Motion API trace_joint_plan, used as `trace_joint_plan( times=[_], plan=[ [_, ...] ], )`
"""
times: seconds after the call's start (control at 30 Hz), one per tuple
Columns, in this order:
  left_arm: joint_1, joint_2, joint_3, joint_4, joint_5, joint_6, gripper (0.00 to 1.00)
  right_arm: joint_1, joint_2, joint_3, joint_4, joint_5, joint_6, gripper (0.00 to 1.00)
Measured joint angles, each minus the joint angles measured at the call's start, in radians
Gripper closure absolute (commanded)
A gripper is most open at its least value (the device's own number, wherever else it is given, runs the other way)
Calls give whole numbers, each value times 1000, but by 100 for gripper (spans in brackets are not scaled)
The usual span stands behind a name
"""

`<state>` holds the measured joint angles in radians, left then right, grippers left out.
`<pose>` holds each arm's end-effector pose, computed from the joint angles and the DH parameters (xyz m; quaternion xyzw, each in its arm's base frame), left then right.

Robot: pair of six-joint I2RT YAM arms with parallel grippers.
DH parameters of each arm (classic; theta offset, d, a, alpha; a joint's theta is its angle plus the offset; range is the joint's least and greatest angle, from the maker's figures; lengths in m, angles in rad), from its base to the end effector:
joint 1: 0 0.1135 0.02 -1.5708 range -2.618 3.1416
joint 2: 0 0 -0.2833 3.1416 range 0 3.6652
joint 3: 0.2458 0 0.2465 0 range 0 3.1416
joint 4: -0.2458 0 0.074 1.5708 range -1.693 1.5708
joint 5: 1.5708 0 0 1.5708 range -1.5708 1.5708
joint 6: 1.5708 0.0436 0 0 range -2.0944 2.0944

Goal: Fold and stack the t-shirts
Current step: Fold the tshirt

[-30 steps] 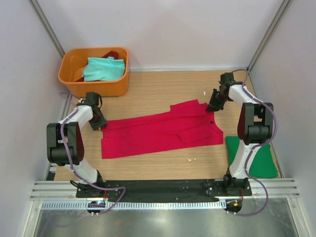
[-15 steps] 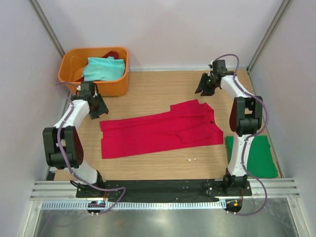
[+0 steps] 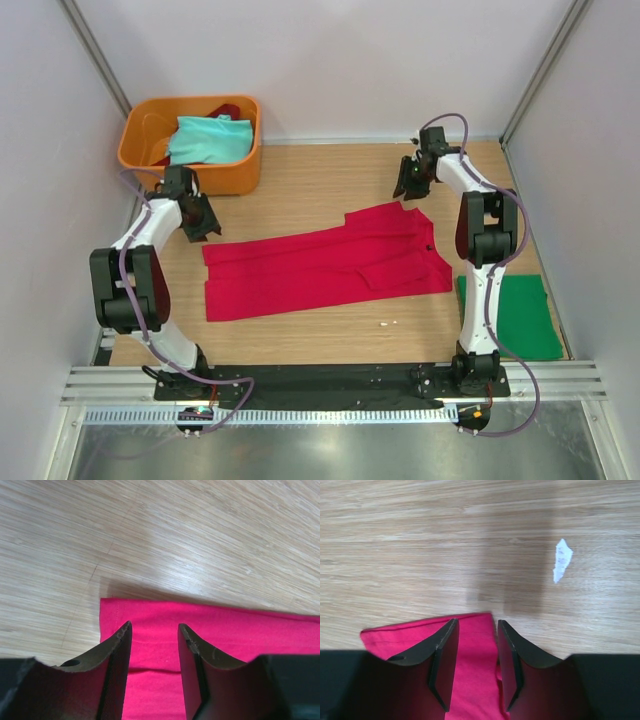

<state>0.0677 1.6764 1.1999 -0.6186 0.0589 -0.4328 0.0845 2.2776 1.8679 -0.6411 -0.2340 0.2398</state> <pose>0.3430 0.0207 0.2344 -0.2338 0.9429 -0.0709 0.2264 0.5024 0.0527 0.1877 0.0445 0.9592 0.1525 0.2338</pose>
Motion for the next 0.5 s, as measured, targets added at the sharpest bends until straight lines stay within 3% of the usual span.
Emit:
trace_joint_plan(
  times=[0.5],
  plan=[
    [27, 0, -11, -3, 4, 2, 62, 66, 20, 2, -14, 100, -50, 68]
  ],
)
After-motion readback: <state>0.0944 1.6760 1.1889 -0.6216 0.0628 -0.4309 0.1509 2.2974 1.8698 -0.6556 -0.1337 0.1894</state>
